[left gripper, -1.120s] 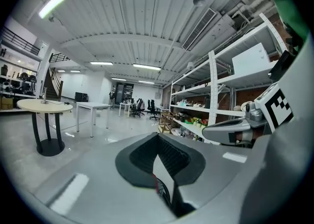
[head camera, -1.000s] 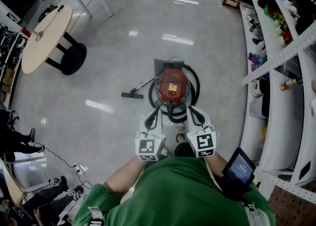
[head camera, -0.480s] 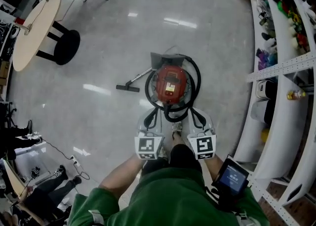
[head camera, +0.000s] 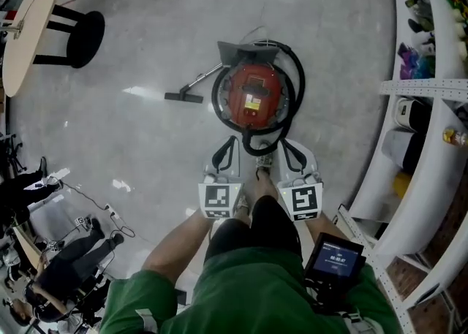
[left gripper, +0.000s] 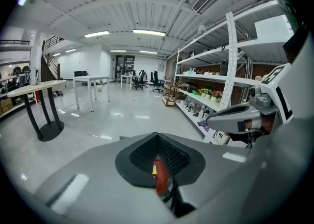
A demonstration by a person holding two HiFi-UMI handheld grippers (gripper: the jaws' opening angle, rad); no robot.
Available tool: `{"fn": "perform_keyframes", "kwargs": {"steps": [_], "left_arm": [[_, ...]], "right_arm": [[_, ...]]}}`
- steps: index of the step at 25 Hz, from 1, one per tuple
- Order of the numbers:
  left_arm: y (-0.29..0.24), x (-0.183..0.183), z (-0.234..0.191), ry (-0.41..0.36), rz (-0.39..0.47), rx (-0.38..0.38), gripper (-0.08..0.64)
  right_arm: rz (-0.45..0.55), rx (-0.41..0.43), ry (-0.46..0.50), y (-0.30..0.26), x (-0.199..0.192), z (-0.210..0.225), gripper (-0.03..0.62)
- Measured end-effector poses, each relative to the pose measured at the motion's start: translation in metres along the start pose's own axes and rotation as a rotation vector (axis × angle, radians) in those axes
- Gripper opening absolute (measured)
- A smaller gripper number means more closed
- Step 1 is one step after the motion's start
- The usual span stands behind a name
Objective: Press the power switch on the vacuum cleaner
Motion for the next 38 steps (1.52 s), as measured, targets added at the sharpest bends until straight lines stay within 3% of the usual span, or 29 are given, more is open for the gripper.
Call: {"fn": "perform_keyframes", "kwargs": {"steps": [9,20,38], "left_arm": [[-0.050,-0.068,-0.003,-0.040,-0.093,-0.019,0.008],[-0.101,-0.156,-0.020,-0.037,-0.219,-0.025,0.008],[-0.155,-0.257,-0.030,-0.020,-0.354,-0.053,0.008]], "right_arm": [[-0.060,0.044,-0.038,-0.037,-0.072,0.019,0.003],[-0.143,0.061,-0.093,-0.075,-0.151,0.036,0.003],[-0.242,0.081,-0.110,-0.096,-0.237,0.056,0.003]]}}
Point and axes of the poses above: the fingertips, and each gripper's own axes: y backward along the fingers, z to its right, x out of its top, the point moved 7 cm from there along y, backward along the fingers, and after that the axes turned 11 degrees about z, right-handed, at the moved point
